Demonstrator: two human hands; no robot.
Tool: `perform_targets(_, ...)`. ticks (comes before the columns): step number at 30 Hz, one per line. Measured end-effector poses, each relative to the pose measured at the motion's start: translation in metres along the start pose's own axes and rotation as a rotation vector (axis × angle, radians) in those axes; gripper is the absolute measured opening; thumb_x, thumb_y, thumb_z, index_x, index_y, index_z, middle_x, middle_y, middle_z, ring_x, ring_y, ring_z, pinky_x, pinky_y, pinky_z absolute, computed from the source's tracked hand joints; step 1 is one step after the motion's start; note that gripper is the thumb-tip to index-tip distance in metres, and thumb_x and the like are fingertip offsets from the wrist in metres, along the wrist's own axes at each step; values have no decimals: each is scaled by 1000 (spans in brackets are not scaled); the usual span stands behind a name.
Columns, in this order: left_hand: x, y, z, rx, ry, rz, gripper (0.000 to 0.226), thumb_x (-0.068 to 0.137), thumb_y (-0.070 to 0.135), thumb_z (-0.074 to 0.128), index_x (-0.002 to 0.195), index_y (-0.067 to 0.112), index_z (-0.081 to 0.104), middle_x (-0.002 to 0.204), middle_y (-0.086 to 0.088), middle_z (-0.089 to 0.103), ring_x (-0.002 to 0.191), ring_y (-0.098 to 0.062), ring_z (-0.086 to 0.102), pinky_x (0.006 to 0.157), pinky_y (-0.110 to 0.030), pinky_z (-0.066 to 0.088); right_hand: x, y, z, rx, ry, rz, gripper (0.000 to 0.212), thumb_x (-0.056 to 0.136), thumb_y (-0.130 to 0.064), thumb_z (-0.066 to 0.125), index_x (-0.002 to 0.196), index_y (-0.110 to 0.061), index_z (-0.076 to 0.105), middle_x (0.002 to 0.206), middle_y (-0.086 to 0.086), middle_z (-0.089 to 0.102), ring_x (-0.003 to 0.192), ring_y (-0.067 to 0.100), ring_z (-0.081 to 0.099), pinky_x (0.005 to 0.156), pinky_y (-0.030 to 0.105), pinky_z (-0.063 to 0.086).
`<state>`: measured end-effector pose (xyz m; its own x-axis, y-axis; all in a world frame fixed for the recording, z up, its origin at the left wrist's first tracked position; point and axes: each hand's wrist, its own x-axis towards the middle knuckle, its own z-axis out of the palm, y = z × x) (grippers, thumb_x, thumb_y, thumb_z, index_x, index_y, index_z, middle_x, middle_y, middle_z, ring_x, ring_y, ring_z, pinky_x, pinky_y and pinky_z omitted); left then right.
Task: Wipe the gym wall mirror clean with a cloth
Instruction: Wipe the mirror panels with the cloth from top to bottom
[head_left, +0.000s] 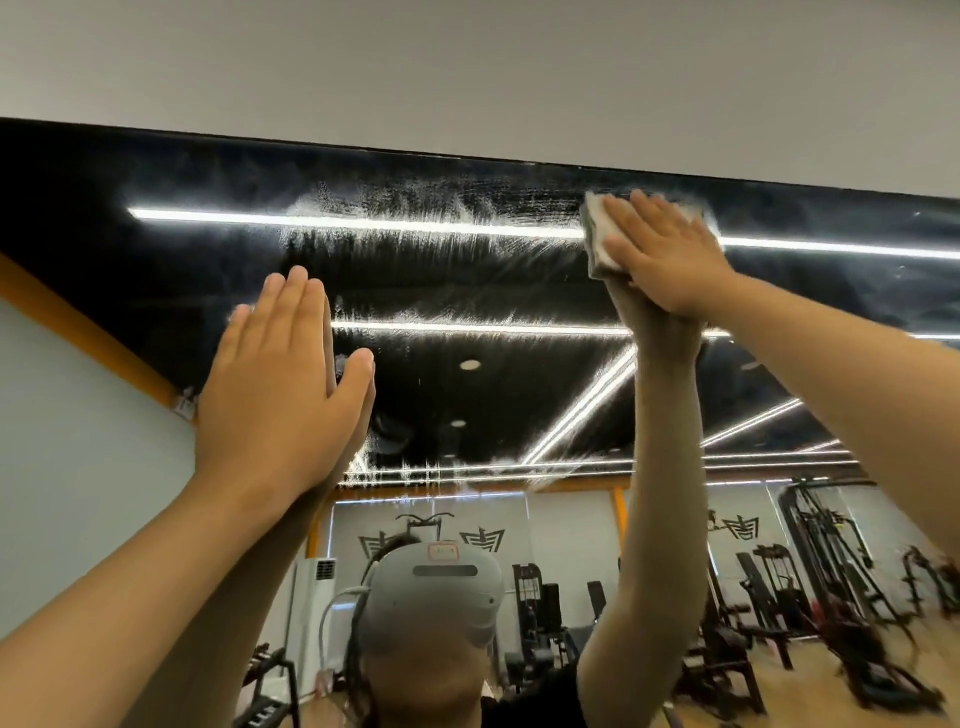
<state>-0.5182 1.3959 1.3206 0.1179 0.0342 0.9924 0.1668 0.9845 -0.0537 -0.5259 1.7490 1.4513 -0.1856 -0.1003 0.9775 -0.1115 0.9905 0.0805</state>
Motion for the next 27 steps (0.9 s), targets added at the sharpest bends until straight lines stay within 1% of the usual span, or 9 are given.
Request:
perform_targets(2,-2,1,-2,-27,6,-3,77,95,56,20,158,12,16,166,-3,10,153,-14,2,124,-33,0,-1,1,2,-20,7,-9,57,106,-49,16,157,-37,-5,167,0,-6,153,21,-6,122,51,-1)
perform_targets(5,-4,7,-7,-124,57,-15,73,97,51,29,157,11,16,166,-3,9,153,-14,2,125,-36,5,-21,2,5,2,17,-28,62,100,-55,13,157,-37,-4,167,0,-4,153,20,-6,122,51,-1)
perform_targets(7,-4,9,-10,-132,70,37,74,96,49,29,157,9,18,166,-5,12,153,-15,4,125,-36,4,-45,-3,7,31,10,-32,64,97,-57,11,157,-38,-2,167,-1,-3,153,19,-6,122,51,-2)
perform_targets(12,-31,5,-26,-127,-10,164,70,97,43,30,157,10,16,166,-5,12,153,-13,2,123,-26,-6,-125,-18,20,75,35,-61,66,95,-57,9,157,-34,5,167,0,4,153,19,-2,122,47,-1)
perform_targets(16,-77,-3,-45,-102,-120,233,72,97,48,28,158,14,11,166,-2,9,153,-10,-2,123,-27,-7,-192,-23,35,69,24,-96,64,99,-56,14,157,-31,7,167,1,5,153,18,-3,123,47,-2)
perform_targets(18,-101,-12,-51,-87,-178,219,72,97,50,27,158,14,12,166,-1,8,153,-10,-3,123,-27,-7,-218,-26,40,65,19,-74,61,100,-55,15,156,-34,3,167,1,4,153,17,-5,123,46,-2)
perform_targets(21,-128,-23,-49,-45,-220,186,75,98,51,26,158,10,12,167,-5,6,153,-14,-4,123,-31,-6,-230,-42,42,95,32,35,60,100,-55,13,155,-36,-1,167,0,2,153,17,-6,123,47,-2)
perform_targets(24,-137,-24,-44,-35,-162,136,75,98,47,31,157,5,13,167,-8,5,154,-18,-5,124,-35,-4,-227,-78,44,135,87,180,61,101,-50,15,158,-31,4,167,4,4,153,23,-3,122,54,3)
perform_targets(27,-138,-22,-44,-69,-144,112,72,99,44,29,158,6,12,167,-8,4,153,-17,-5,124,-36,-3,-224,-135,47,118,103,149,60,102,-48,17,158,-29,8,167,5,6,153,25,-1,121,56,4)
